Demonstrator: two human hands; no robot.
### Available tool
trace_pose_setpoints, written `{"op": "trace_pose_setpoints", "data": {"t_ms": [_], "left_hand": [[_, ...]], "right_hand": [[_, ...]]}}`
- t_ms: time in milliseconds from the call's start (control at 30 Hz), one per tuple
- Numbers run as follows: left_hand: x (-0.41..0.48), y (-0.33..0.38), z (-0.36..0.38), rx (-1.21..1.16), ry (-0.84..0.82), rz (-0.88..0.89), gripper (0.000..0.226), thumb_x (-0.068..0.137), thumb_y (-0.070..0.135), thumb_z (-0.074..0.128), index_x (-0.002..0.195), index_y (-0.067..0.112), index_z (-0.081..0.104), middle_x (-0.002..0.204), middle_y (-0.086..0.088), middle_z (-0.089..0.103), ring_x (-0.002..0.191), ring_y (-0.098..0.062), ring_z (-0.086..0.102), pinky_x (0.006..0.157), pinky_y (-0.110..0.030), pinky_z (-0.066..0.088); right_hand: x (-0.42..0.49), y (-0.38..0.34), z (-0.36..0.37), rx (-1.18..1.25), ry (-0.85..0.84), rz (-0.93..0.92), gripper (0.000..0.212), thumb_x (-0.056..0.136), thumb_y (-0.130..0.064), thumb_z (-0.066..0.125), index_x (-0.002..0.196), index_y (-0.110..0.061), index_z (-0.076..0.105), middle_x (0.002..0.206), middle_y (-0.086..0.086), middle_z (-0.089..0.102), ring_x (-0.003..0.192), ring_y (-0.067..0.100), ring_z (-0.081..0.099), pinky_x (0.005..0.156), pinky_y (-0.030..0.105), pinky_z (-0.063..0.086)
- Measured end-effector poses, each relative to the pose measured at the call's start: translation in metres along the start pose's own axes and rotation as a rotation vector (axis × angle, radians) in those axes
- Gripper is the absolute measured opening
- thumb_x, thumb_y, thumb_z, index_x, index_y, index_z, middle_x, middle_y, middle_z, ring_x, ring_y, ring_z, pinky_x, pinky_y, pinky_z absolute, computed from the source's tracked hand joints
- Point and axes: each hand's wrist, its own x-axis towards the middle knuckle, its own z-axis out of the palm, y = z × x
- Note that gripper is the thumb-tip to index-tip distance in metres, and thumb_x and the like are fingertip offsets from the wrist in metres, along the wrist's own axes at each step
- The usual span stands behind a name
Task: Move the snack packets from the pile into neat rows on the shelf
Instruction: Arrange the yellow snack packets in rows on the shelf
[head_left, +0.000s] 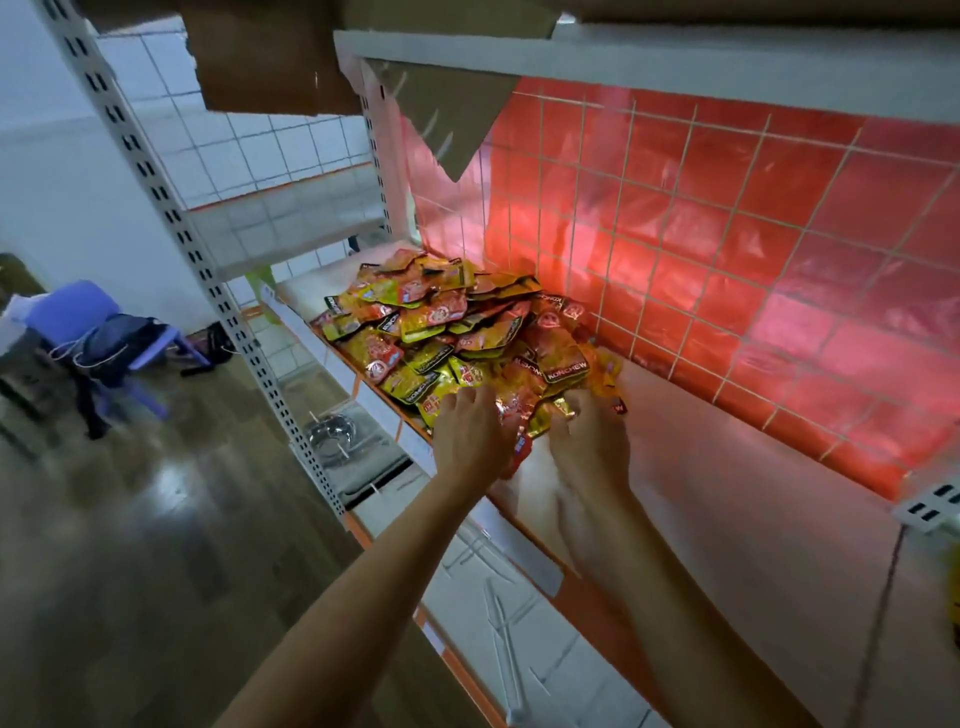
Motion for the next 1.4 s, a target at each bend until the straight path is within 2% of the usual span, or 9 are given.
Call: {"op": "trace_pose_setpoints", "data": {"t_ms": [200, 400, 567, 767, 967, 1067, 1200, 1300, 1400], "left_hand": [[0.044, -0.005, 0.006, 0.073, -0.037, 0.088, 0.053, 0.085, 0.060, 0.056, 0.113, 0.015, 0.051, 0.112, -0.006, 0.054, 0.108, -0.025, 0.049, 0.091, -0.034, 0.044], [0.064, -0.005, 0.006, 0.029, -0.126, 0.106, 0.051, 0.080, 0.051, 0.069, 0.104, 0.010, 0.053, 0.100, -0.006, 0.046, 0.096, -0.023, 0.055, 0.081, -0.032, 0.048], [0.072, -0.007, 0.008, -0.004, -0.172, 0.086, 0.053, 0.078, 0.049, 0.072, 0.106, 0.009, 0.050, 0.104, -0.008, 0.048, 0.098, -0.024, 0.056, 0.084, -0.033, 0.049], [0.074, -0.007, 0.005, 0.007, -0.212, 0.086, 0.055, 0.079, 0.050, 0.071, 0.110, 0.010, 0.049, 0.107, -0.007, 0.045, 0.096, -0.022, 0.058, 0.081, -0.031, 0.050], [0.069, -0.001, 0.002, -0.016, -0.199, 0.079, 0.055, 0.083, 0.047, 0.068, 0.115, 0.010, 0.044, 0.111, -0.008, 0.043, 0.096, -0.022, 0.061, 0.078, -0.031, 0.051], [0.060, 0.005, 0.002, -0.088, -0.142, 0.075, 0.045, 0.088, 0.038, 0.065, 0.114, 0.011, 0.040, 0.111, -0.008, 0.051, 0.096, -0.023, 0.063, 0.074, -0.031, 0.050], [0.046, 0.015, 0.009, -0.193, -0.101, 0.157, 0.030, 0.094, 0.029, 0.055, 0.110, 0.011, 0.036, 0.099, -0.013, 0.065, 0.093, -0.032, 0.066, 0.071, -0.037, 0.048], [0.036, 0.028, 0.010, -0.405, -0.109, 0.183, 0.031, 0.094, 0.028, 0.055, 0.115, 0.011, 0.041, 0.098, -0.015, 0.068, 0.091, -0.035, 0.064, 0.068, -0.035, 0.042], [0.024, 0.044, 0.011, -0.606, -0.191, 0.186, 0.036, 0.093, 0.021, 0.057, 0.124, 0.008, 0.045, 0.103, -0.016, 0.068, 0.095, -0.034, 0.064, 0.074, -0.037, 0.048]], "right_hand": [[0.058, -0.014, 0.022, -0.108, 0.120, 0.033, 0.031, 0.087, -0.015, 0.057, 0.117, -0.008, 0.061, 0.110, 0.017, 0.065, 0.106, 0.036, 0.057, 0.085, 0.041, 0.048], [0.095, -0.013, 0.041, -0.176, 0.060, 0.069, 0.045, 0.091, -0.026, 0.059, 0.130, -0.007, 0.046, 0.122, 0.018, 0.059, 0.115, 0.036, 0.053, 0.091, 0.042, 0.045], [0.101, -0.007, 0.055, -0.233, 0.040, 0.099, 0.042, 0.091, -0.018, 0.059, 0.128, -0.004, 0.047, 0.125, 0.018, 0.057, 0.118, 0.036, 0.051, 0.093, 0.040, 0.042], [0.101, -0.012, 0.056, -0.232, 0.091, 0.166, 0.058, 0.083, -0.004, 0.060, 0.136, -0.001, 0.038, 0.131, 0.021, 0.046, 0.123, 0.039, 0.041, 0.103, 0.045, 0.036], [0.074, -0.013, 0.046, -0.219, 0.221, 0.274, 0.055, 0.079, -0.008, 0.064, 0.129, 0.000, 0.043, 0.127, 0.021, 0.050, 0.119, 0.038, 0.042, 0.097, 0.044, 0.037], [0.058, -0.009, 0.037, -0.174, 0.264, 0.274, 0.049, 0.080, -0.003, 0.059, 0.128, -0.002, 0.047, 0.122, 0.020, 0.053, 0.114, 0.035, 0.045, 0.093, 0.041, 0.038], [0.032, -0.003, 0.018, 0.051, 0.307, 0.338, 0.034, 0.085, -0.007, 0.058, 0.119, -0.009, 0.054, 0.111, 0.015, 0.063, 0.104, 0.034, 0.057, 0.083, 0.037, 0.045], [0.010, -0.002, -0.001, 0.143, 0.356, 0.393, 0.028, 0.087, -0.010, 0.058, 0.114, -0.010, 0.054, 0.105, 0.012, 0.067, 0.096, 0.033, 0.062, 0.081, 0.037, 0.048], [-0.014, 0.004, -0.019, 0.188, 0.426, 0.450, 0.030, 0.087, -0.009, 0.060, 0.116, -0.008, 0.054, 0.106, 0.011, 0.066, 0.098, 0.030, 0.061, 0.080, 0.031, 0.044]]}}
